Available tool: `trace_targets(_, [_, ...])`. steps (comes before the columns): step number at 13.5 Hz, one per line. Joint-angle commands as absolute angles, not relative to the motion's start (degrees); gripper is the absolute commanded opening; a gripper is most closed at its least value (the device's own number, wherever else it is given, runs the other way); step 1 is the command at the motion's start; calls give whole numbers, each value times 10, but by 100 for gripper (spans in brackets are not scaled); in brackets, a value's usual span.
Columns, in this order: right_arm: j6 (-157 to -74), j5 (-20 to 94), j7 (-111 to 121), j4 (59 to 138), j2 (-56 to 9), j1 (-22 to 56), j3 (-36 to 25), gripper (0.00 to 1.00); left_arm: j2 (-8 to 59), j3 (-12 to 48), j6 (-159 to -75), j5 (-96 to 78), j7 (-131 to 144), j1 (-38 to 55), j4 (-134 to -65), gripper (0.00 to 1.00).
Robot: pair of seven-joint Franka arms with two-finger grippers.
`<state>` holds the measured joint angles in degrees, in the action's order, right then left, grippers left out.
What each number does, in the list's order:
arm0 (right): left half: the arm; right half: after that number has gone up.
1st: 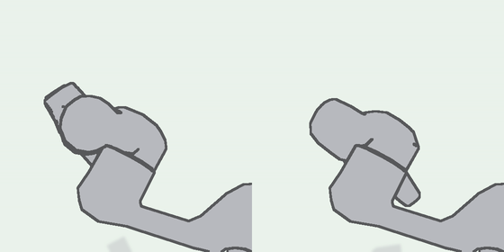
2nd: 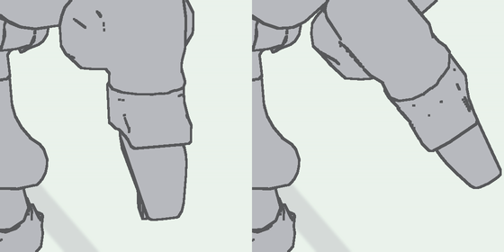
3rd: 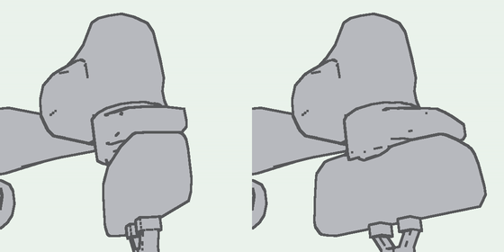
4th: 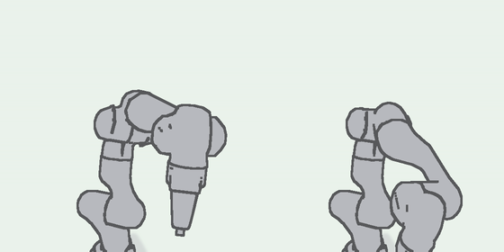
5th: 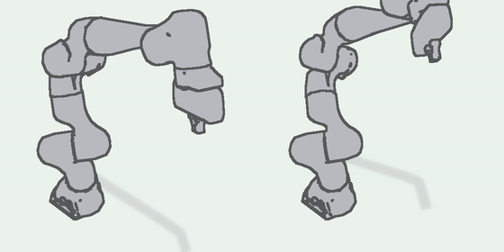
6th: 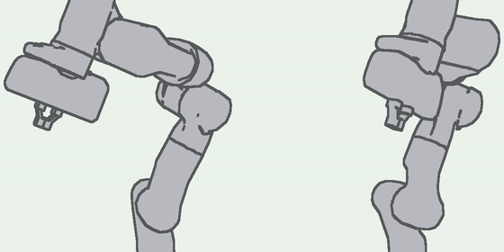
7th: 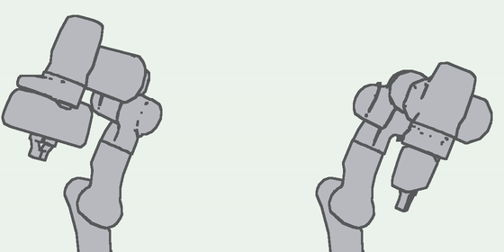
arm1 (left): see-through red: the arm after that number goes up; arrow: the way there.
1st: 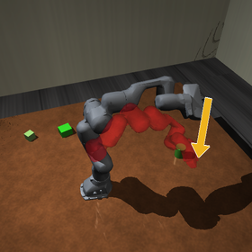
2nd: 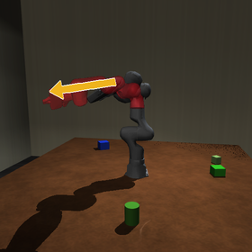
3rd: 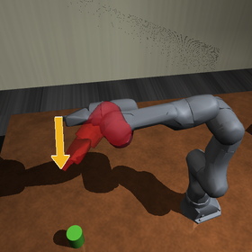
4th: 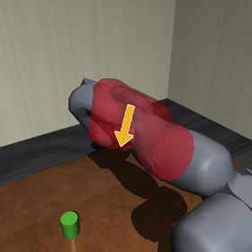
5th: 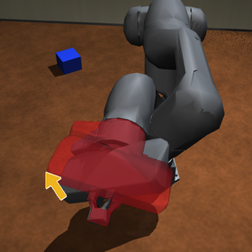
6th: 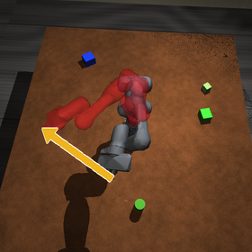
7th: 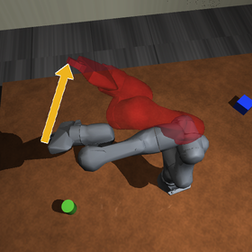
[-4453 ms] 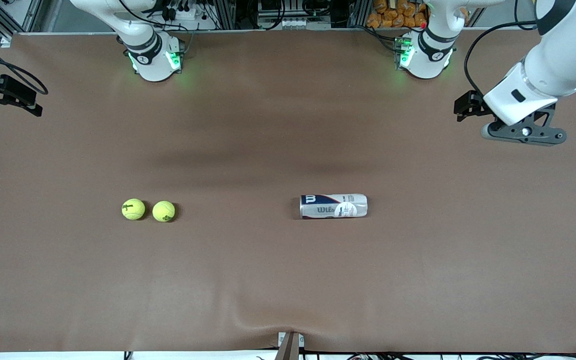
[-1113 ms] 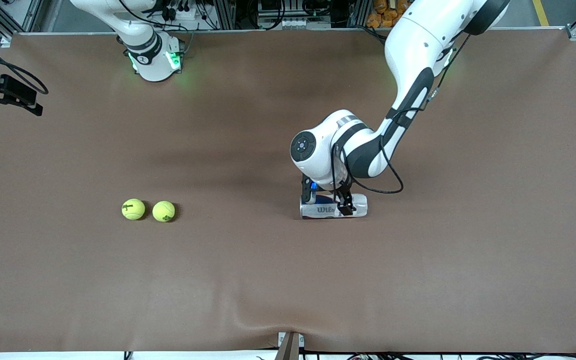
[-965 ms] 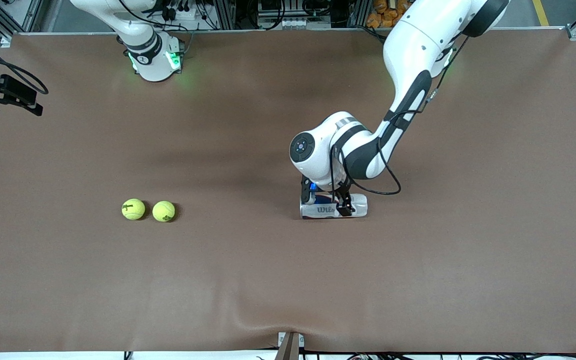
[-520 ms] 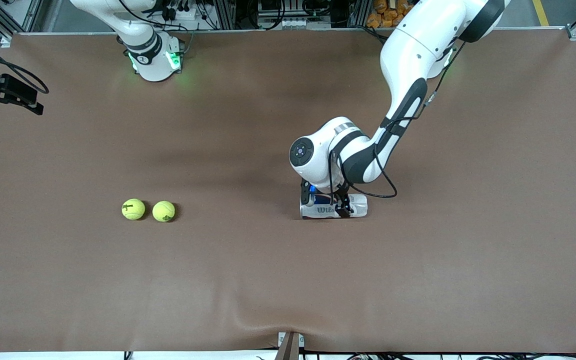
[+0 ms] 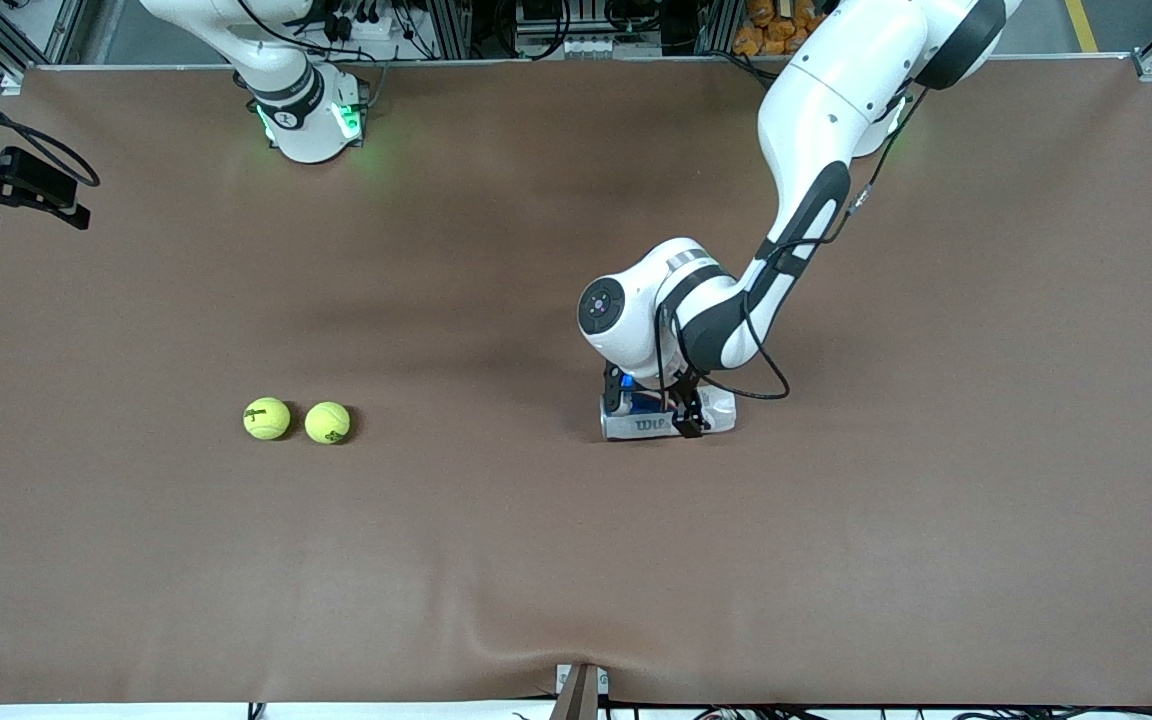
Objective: Insert tennis ball vertically with right arm
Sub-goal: 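Close the left gripper around the tube's middle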
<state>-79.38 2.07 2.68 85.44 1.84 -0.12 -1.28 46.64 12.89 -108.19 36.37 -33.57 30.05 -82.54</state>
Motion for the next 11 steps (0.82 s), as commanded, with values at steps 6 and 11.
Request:
trace_targets(6, [-794,31,31,867,33,-11,-8,100,493,125,-1084,410,-289,307,-812,100])
trace_targets(11, [-794,31,31,867,33,-11,-8,100,502,124,-1084,410,-283,303,-813,100])
